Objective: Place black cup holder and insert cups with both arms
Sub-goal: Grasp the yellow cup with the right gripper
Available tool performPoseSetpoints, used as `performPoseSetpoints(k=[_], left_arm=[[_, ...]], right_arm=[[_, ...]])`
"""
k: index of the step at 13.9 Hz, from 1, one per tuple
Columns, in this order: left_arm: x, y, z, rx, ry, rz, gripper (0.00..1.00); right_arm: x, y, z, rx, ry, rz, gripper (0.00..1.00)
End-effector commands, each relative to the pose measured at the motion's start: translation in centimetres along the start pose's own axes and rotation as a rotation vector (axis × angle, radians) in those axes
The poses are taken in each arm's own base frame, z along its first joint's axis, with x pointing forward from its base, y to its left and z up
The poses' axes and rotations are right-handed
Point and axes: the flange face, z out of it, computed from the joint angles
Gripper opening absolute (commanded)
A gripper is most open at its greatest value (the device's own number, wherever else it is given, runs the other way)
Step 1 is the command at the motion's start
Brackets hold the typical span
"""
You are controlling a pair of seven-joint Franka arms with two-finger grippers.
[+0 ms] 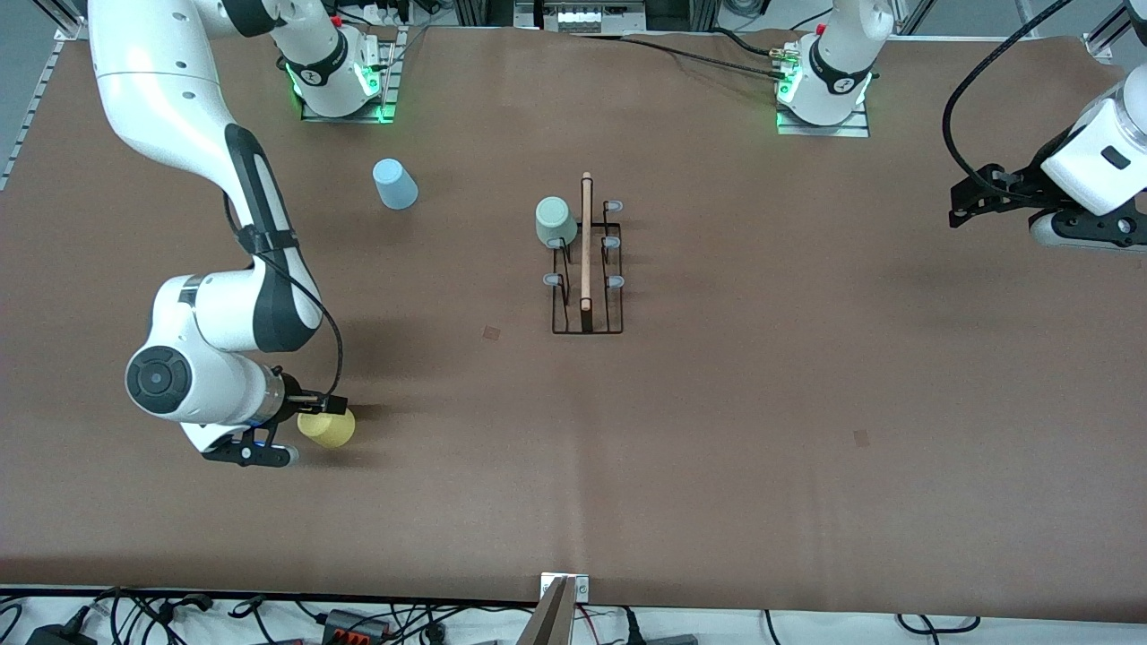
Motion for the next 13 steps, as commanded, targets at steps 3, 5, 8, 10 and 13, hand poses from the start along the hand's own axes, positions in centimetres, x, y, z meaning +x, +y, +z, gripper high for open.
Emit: performPoseSetpoints(k=[3,5,8,10,13], left_arm=[[-0.4,-0.2,-0.7,0.015,-0.005,-0.016,1.00],[-0.5,-0.2,-0.8,0.015,-0.005,-0.021,1.00],[-0.6,-0.3,-0.6,0.015,-0.013,-0.085,1.00],[-0.7,-0.3,-0.5,0.015,-0.024,-0.093,1.00],[-0.7,-0.3,-0.5,0.013,-0.024,-0.095,1.00]], right_arm=[[0.8,-0.1,1.9,-0.009,-0.009,-0.031,1.00],[1.2,0.0,2.3,-0.010,0.014,-0.040,1.00],[1.8,1.4,3.4,-0.008,0.028,-0.037,1.00],[2.3,1.2,3.0,0.004,0.076,-0.039,1.00],[2.3,1.2,3.5,0.001,0.072,-0.044,1.00]])
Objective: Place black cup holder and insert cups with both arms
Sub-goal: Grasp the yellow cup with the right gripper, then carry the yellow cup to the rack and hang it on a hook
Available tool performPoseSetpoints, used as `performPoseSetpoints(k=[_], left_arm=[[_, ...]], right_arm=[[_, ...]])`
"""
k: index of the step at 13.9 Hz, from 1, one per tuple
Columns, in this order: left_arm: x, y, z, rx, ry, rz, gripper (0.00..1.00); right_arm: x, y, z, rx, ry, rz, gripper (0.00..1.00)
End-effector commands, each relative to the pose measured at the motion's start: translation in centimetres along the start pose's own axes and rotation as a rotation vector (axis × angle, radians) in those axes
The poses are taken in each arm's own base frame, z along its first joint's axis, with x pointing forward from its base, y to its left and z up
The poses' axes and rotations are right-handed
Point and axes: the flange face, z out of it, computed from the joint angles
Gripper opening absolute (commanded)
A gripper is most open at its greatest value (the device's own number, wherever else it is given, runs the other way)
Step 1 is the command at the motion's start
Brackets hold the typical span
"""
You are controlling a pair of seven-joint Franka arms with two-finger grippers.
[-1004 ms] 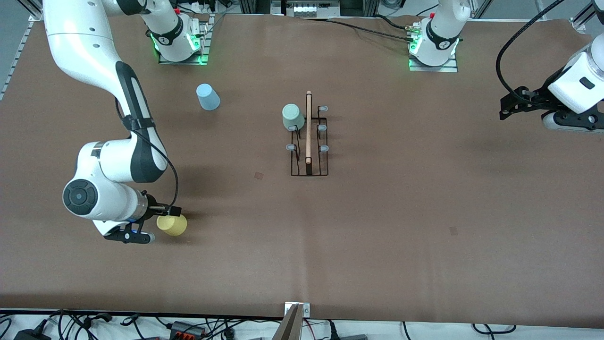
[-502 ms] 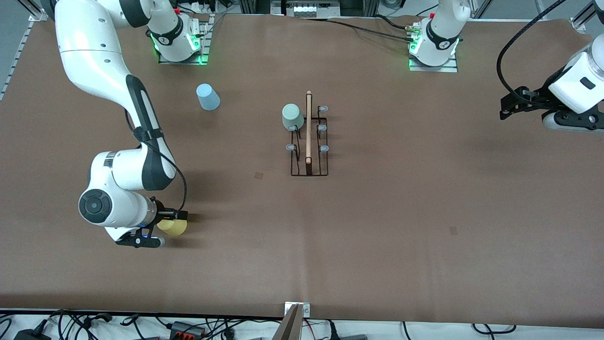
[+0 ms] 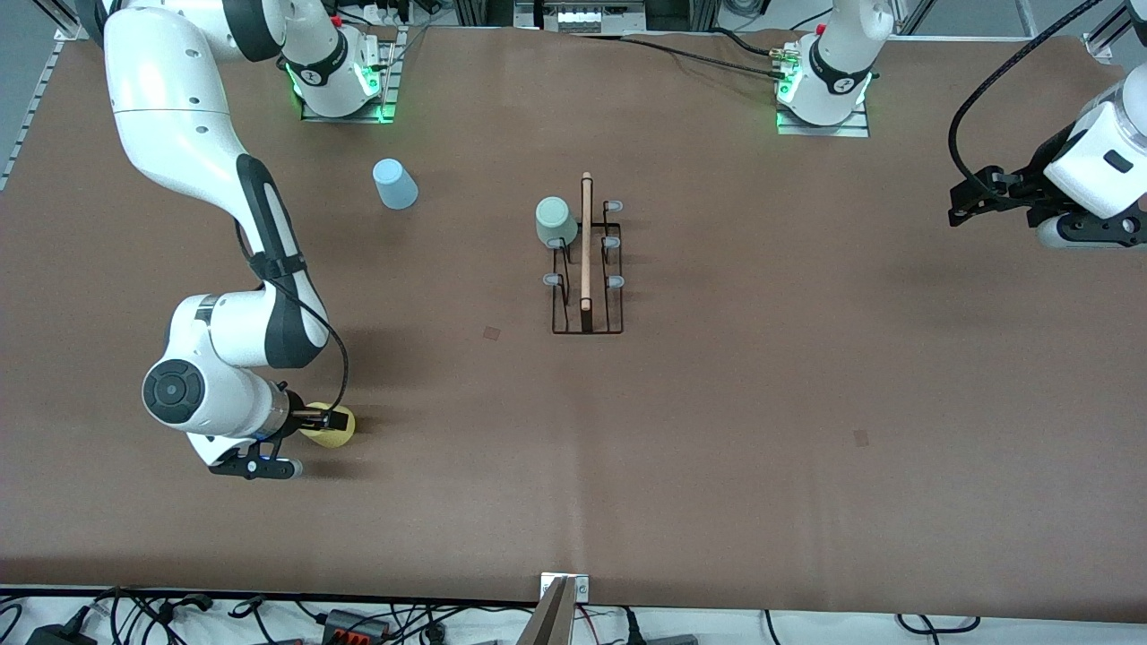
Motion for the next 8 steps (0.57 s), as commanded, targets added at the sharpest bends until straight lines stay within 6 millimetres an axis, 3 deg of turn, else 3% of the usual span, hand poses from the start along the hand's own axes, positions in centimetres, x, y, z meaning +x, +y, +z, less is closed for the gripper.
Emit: performPoseSetpoints(k=[1,3,4,6,8], left_arm=[[-0.4,-0.2,-0.7,0.013,-0.001,-0.016,1.00],[-0.4,-0.2,-0.7,0.012,-0.001,-0.028,1.00],[-0.4,-0.2,-0.7,0.012,-0.001,-0.033,1.00],[-0.4,-0.2,-0.7,0.012,-0.001,-0.037,1.00],[-0.4,-0.6,-0.6,0.011,-0.003,-0.045,1.00]], right_arm=[[0.5,-0.1,0.2,0.000,0.009,-0.025,0.90],[0.4,-0.3,-0.1,-0.003,0.002,-0.040,0.45],[0.2,-0.4,-0.4,-0.002,-0.011,-0.057,0.32],[-0.5,-1.3,-1.8,0.005,-0.056,-0.080,0.24],[-1.9,-3.8,-6.5,0.011,-0.079,-0.116,0.24]])
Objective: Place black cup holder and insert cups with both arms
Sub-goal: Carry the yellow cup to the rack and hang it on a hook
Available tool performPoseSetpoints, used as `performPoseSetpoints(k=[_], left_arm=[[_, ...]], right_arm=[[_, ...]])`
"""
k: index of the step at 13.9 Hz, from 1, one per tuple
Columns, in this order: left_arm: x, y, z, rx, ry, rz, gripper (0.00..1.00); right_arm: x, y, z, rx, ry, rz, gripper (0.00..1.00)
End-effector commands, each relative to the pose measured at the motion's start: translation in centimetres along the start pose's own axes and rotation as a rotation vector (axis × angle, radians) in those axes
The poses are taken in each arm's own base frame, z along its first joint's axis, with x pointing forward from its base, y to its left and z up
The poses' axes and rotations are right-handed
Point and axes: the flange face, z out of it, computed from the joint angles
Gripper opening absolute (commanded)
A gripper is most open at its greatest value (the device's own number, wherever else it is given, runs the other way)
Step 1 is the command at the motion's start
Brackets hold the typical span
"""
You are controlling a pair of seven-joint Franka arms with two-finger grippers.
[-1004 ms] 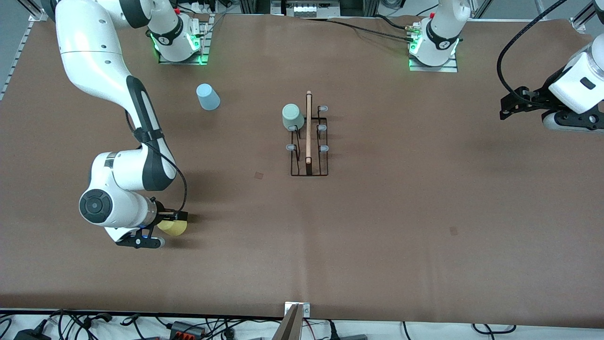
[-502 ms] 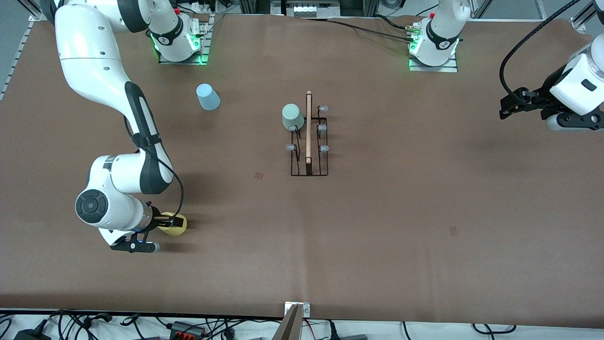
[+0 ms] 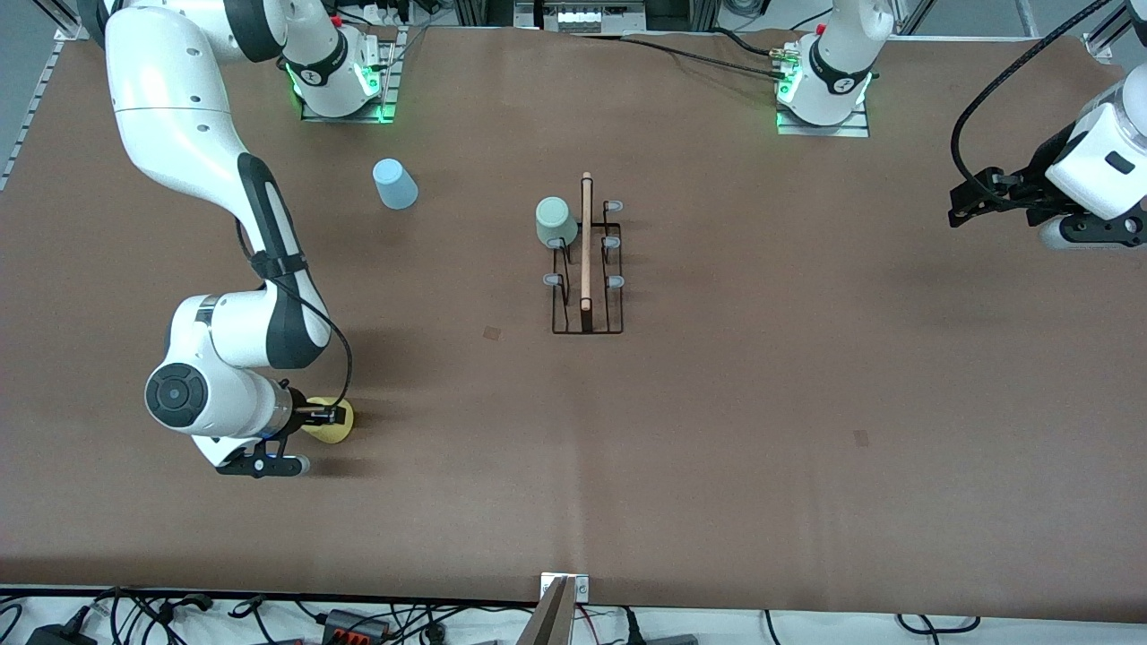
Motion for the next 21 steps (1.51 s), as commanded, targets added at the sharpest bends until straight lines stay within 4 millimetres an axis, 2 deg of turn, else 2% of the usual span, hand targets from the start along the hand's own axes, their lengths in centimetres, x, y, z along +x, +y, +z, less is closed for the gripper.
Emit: performPoseSetpoints(k=[1,2,4,6,7,8,11,12,14,19,21], left_arm=[[-0.3,-0.7,-0.6,0.010,-0.002,-0.016,1.00],[-0.3,-0.7,-0.6,0.011,-0.002,-0.017,1.00],[-0.3,-0.7,-0.6,0.010,-0.002,-0.016,1.00],[-0.3,-0.7,-0.7,0.008,0.000,-0.017,1.00],[-0.3,-0.7,-0.6,0.008,-0.002,-0.017,1.00],[-0.3,-0.7,-0.6,0.008,-0.002,-0.016,1.00],[-0.4,-0.7,-0.6,0.008,-0.003,-0.016,1.00],[-0.3,-0.7,-0.7,0.008,0.000,-0.016,1.00],[-0.3,-0.8,-0.6,0.008,-0.004,-0.019,1.00],[-0.3,-1.1,-0.6,0.001,-0.004,-0.025,1.00],[-0.3,-1.0,-0.6,0.000,-0.004,-0.023,1.00]], right_arm=[[-2.4,-4.0,-7.2,0.022,-0.026,-0.069,0.24],[-3.6,-6.8,-9.8,0.043,-0.017,-0.101,0.24],[-6.0,-13.0,-13.2,0.085,0.009,-0.140,0.24],[-9.2,-20.0,-14.6,0.079,0.016,-0.119,0.25],[-11.4,-24.0,-14.4,0.071,0.003,-0.120,0.25],[-13.2,-27.1,-14.3,0.070,-0.004,-0.111,0.25],[-17.2,-33.1,-13.4,0.055,-0.017,-0.107,0.25],[-18.2,-34.7,-12.8,0.050,-0.018,-0.114,0.25],[-19.3,-36.5,-11.1,0.034,-0.030,-0.101,0.25],[-20.3,-38.2,-7.5,0.009,-0.068,-0.103,0.27],[-20.2,-38.3,-7.1,0.016,-0.066,-0.101,0.27]])
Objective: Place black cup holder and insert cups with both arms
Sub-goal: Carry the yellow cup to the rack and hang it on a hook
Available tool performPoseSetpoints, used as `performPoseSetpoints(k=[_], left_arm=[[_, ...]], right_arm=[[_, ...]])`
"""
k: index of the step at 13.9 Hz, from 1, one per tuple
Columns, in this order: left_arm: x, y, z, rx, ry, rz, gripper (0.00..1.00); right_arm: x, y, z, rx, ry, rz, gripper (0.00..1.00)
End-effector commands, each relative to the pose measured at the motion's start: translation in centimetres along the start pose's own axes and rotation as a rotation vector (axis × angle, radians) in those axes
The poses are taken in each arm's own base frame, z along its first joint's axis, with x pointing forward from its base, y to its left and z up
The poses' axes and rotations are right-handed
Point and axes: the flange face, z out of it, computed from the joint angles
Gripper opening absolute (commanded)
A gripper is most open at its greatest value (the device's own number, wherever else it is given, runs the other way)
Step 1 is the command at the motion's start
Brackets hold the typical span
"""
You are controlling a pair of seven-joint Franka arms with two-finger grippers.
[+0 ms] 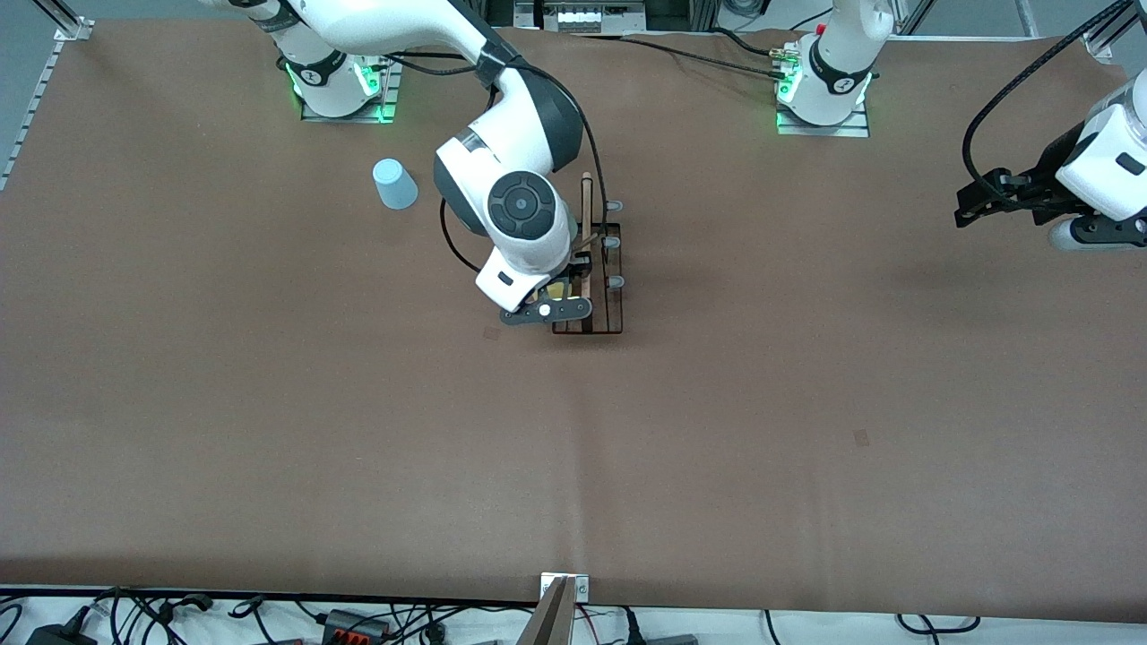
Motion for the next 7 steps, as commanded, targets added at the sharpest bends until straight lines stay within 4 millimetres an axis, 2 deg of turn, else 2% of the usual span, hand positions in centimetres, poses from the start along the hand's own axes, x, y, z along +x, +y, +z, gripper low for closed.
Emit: performPoseSetpoints(k=[1,3,4,5,7], left_arm=[[-0.3,-0.2,-0.7,0.001,0.000,-0.007,1.00],[-0.3,-0.3,-0.7,0.001,0.000,-0.007,1.00],[-0.3,-0.2,-0.7,0.001,0.000,-0.005,1.00],[-0.3,-0.2,-0.7,0.003,0.000,-0.005,1.00],[-0.3,-0.2,-0.7,0.001,0.000,-0.005,1.00]], right_arm=[[0.1,-0.3,0.6,-0.002,0.009,0.014,0.27],[0.4,-0.4,1.6,-0.001,0.008,0.015,0.31],[0.5,-0.4,1.8,0.002,0.010,0.019,0.76],[0.6,-0.6,1.7,0.013,0.026,0.045,1.00],[0.6,-0.8,0.8,0.023,0.041,0.068,1.00]])
